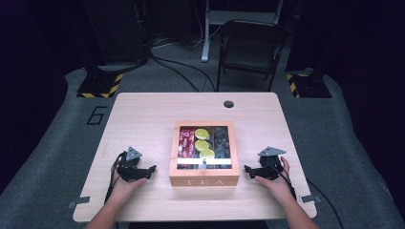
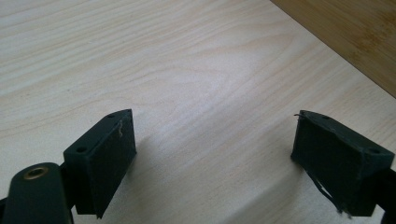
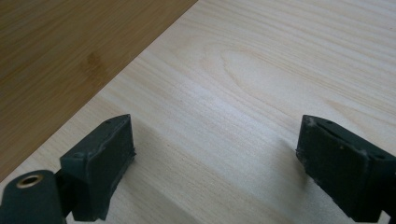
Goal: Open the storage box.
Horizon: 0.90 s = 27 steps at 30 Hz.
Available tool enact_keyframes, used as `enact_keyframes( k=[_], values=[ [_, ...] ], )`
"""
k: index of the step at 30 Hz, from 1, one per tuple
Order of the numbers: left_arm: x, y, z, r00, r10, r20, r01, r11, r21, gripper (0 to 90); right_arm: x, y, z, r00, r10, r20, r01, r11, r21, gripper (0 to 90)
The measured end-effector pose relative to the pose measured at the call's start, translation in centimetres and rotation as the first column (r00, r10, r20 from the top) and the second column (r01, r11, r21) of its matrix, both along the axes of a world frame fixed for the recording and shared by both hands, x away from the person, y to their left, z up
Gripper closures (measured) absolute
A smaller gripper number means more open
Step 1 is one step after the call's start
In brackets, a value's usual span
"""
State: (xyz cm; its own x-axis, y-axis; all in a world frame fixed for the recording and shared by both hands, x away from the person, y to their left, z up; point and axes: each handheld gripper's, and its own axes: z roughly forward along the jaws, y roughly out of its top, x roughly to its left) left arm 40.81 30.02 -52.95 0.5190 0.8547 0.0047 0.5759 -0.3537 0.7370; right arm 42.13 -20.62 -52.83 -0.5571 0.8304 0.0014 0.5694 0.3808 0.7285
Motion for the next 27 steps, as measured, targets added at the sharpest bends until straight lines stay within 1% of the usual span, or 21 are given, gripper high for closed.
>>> enact_keyframes(
  k=[1, 2, 3, 8, 9, 10, 11, 13, 16, 18, 19, 21, 27],
  values=[
    [0.00, 0.01, 0.01, 1.0000, -0.001, -0.001, 0.001, 1.0000, 0.001, 13.3, -0.01, 0.02, 0.00, 1.0000, -0.002, -0.001, 0.002, 1.0000, 0.000, 10.5],
    [0.00, 0.01, 0.01, 1.0000, -0.001, -0.001, 0.001, 1.0000, 0.001, 13.3, 0.01, 0.08, -0.06, 0.9999, -0.010, 0.011, 0.010, 1.0000, -0.002, 10.3],
    [0.00, 0.01, 0.01, 1.0000, -0.002, -0.001, 0.002, 1.0000, 0.001, 13.3, 0.00, 0.05, 0.01, 1.0000, -0.005, 0.000, 0.005, 1.0000, -0.003, 10.2],
    [-0.04, 0.00, 0.00, 1.0000, 0.000, -0.001, 0.000, 1.0000, -0.001, 13.4, -0.01, 0.09, 0.00, 1.0000, -0.009, 0.001, 0.009, 1.0000, -0.002, 10.1],
    [-0.04, -0.05, -0.07, 0.9999, 0.006, 0.008, -0.006, 1.0000, -0.004, 13.4, -0.01, 0.16, -0.05, 0.9999, -0.015, 0.007, 0.014, 0.9999, 0.005, 9.8],
    [-0.04, -0.05, -0.06, 1.0000, 0.006, 0.007, -0.005, 1.0000, -0.004, 13.4, -0.01, 0.19, -0.04, 0.9999, -0.012, -0.001, 0.012, 0.9999, 0.006, 9.7],
    [-0.04, 0.00, -0.01, 1.0000, 0.000, 0.000, 0.000, 1.0000, -0.002, 13.4, -0.01, 0.19, -0.02, 0.9999, -0.011, -0.003, 0.011, 0.9999, 0.005, 9.7],
    [-0.02, 0.00, 0.00, 1.0000, 0.000, -0.001, 0.000, 1.0000, -0.001, 13.4, -0.02, 0.19, -0.03, 0.9999, -0.013, -0.003, 0.013, 0.9999, 0.006, 9.8],
    [0.08, -0.07, -0.07, 0.9999, 0.006, 0.010, -0.006, 1.0000, -0.002, 13.4, -0.08, 0.16, -0.04, 0.9999, -0.016, 0.006, 0.016, 0.9998, 0.007, 10.9],
    [0.09, -0.10, -0.08, 0.9999, 0.008, 0.011, -0.008, 1.0000, -0.003, 13.4, -0.11, 0.17, -0.03, 0.9999, -0.015, 0.008, 0.014, 0.9999, 0.008, 11.6],
    [0.07, -0.06, -0.01, 1.0000, 0.004, 0.000, -0.004, 1.0000, 0.000, 13.4, -0.18, 0.15, -0.02, 0.9999, -0.012, 0.007, 0.012, 0.9999, 0.005, 12.4],
    [0.07, -0.05, 0.00, 1.0000, 0.003, -0.001, -0.003, 1.0000, 0.000, 13.4, -0.19, 0.15, 0.01, 0.9999, -0.011, 0.002, 0.011, 0.9999, 0.006, 12.4],
    [0.08, -0.06, -0.03, 1.0000, 0.005, 0.004, -0.005, 1.0000, -0.001, 13.5, -0.19, 0.13, 0.02, 1.0000, -0.005, 0.005, 0.004, 1.0000, 0.006, 13.5]
  ],
)
